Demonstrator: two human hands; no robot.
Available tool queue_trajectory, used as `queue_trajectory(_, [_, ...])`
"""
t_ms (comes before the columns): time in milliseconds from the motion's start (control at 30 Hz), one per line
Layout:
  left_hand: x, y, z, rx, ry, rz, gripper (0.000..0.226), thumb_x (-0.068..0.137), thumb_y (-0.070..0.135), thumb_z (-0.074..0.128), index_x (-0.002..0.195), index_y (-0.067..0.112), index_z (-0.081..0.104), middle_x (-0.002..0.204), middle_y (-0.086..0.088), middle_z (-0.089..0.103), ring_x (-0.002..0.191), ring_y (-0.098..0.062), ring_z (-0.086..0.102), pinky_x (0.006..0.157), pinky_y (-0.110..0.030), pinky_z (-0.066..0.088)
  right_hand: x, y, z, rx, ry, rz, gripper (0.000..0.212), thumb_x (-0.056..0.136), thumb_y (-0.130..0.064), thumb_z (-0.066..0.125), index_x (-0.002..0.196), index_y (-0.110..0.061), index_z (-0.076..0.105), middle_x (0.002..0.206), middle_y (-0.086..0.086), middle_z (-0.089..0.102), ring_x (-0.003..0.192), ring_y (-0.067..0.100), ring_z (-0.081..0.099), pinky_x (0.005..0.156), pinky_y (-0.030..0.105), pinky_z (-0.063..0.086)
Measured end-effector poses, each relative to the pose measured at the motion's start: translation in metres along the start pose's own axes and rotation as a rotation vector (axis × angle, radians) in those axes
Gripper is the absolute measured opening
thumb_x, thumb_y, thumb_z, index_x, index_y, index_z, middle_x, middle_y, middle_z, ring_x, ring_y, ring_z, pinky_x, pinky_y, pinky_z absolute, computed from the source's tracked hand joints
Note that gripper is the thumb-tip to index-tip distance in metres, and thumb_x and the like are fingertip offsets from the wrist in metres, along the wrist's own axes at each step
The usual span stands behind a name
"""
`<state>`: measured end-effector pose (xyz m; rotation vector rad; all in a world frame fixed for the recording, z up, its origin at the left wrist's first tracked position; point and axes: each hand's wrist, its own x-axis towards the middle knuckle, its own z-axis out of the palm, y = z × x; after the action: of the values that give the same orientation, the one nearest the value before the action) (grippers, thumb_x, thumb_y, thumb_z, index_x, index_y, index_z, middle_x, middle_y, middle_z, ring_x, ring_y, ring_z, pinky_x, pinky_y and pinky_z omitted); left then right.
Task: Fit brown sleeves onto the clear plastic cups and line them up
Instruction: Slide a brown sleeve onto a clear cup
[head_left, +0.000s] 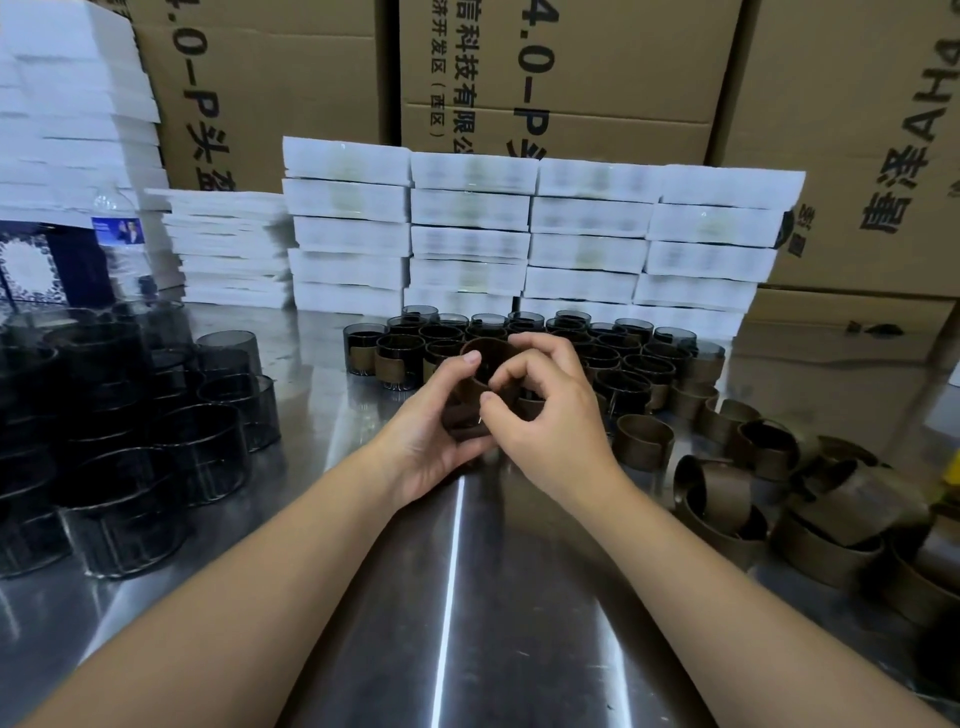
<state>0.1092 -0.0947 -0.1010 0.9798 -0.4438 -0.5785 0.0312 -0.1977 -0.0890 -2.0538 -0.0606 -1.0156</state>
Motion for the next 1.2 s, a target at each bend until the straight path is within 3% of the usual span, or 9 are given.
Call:
queue_trajectory(67, [0.0,0.0,-0.001,-0.047,-0.014,0.012,0.044,0.064,0.032,0.073,0.101,0.012,0.06,0.078,-0.005,0.071,0.074,-0.016,0.072,0.061,-0.031,0.058,0.002,0.001,0.0,0.095,0.027,0.021,0.018,0.082,-0.01,0.066,0.093,-0.023,0.058,0.112,-0.008,0.052,0.105,-0.001,0.052,0.094,0.018,0.043])
queue_trajectory(167, [0.003,-0.001,-0.002,-0.07,-0.026,0.048,0.034,0.068,0.021,0.077,0.097,0.011,0.063,0.079,-0.005,0.073,0.078,-0.021,0.073,0.065,-0.035,0.059,0.006,0.002,-0.001,0.214,0.066,0.138,0.024,0.087,-0.015,0.063,0.107,-0.025,0.055,0.116,-0.003,0.057,0.11,0.008,0.055,0.093,0.024,0.046])
queue_trajectory(367, [0.007,-0.003,-0.006,-0.083,-0.025,0.101,0.016,0.071,0.018,0.069,0.086,0.014,0.07,0.083,-0.009,0.074,0.081,-0.027,0.073,0.07,-0.038,0.06,0.012,0.005,-0.004,0.441,-0.037,0.438,0.031,0.088,-0.019,0.064,0.118,-0.024,0.055,0.12,0.002,0.061,0.106,0.009,0.06,0.098,0.034,0.048])
queue_trajectory(533, [0.007,-0.003,-0.011,-0.045,-0.014,0.142,0.017,0.081,0.018,0.06,0.079,0.017,0.077,0.092,-0.014,0.07,0.087,-0.029,0.07,0.072,-0.039,0.059,0.013,0.004,-0.004,0.441,-0.102,0.438,0.031,0.091,-0.015,0.059,0.119,-0.027,0.054,0.121,0.001,0.061,0.112,0.012,0.058,0.104,0.038,0.044])
queue_trajectory(667, [0.007,-0.004,-0.011,0.018,0.006,0.161,0.017,0.074,0.016,0.063,0.086,0.018,0.076,0.101,-0.017,0.067,0.087,-0.03,0.07,0.072,-0.039,0.059,0.016,0.008,-0.007,0.425,-0.115,0.417,0.03,0.093,-0.008,0.054,0.118,-0.025,0.054,0.119,0.005,0.063,0.11,0.015,0.06,0.103,0.04,0.044])
queue_trajectory(800, [0.008,-0.003,-0.012,0.127,0.021,0.133,0.034,0.061,0.023,0.071,0.095,0.023,0.076,0.106,-0.015,0.067,0.085,-0.027,0.072,0.068,-0.036,0.058,0.019,0.015,-0.013,0.36,-0.131,0.383,0.026,0.094,-0.007,0.052,0.107,-0.029,0.053,0.105,0.005,0.068,0.103,0.023,0.065,0.098,0.044,0.048])
queue_trajectory(900, [0.007,-0.004,-0.012,0.167,0.015,0.121,0.027,0.066,0.022,0.068,0.091,0.027,0.078,0.101,-0.011,0.067,0.08,-0.025,0.072,0.067,-0.036,0.058,0.02,0.02,-0.018,0.364,-0.147,0.385,0.023,0.095,-0.007,0.053,0.105,-0.027,0.053,0.088,-0.001,0.068,0.094,0.02,0.067,0.092,0.042,0.053])
queue_trajectory(1067, [0.006,-0.004,-0.012,0.179,0.038,0.114,0.023,0.083,0.013,0.062,0.102,0.019,0.073,0.101,-0.012,0.068,0.081,-0.025,0.072,0.064,-0.038,0.058,0.02,0.025,-0.018,0.398,-0.148,0.417,0.018,0.092,-0.007,0.057,0.097,-0.024,0.057,0.084,-0.001,0.067,0.087,0.015,0.065,0.084,0.031,0.056])
queue_trajectory(1200, [0.002,0.001,-0.007,0.091,0.005,0.072,0.037,0.07,0.023,0.067,0.105,0.011,0.067,0.097,-0.014,0.072,0.083,-0.025,0.073,0.063,-0.036,0.059,0.021,0.025,-0.018,0.535,-0.062,0.47,0.017,0.088,-0.014,0.066,0.103,-0.014,0.061,0.08,-0.003,0.069,0.071,0.003,0.067,0.076,0.024,0.057])
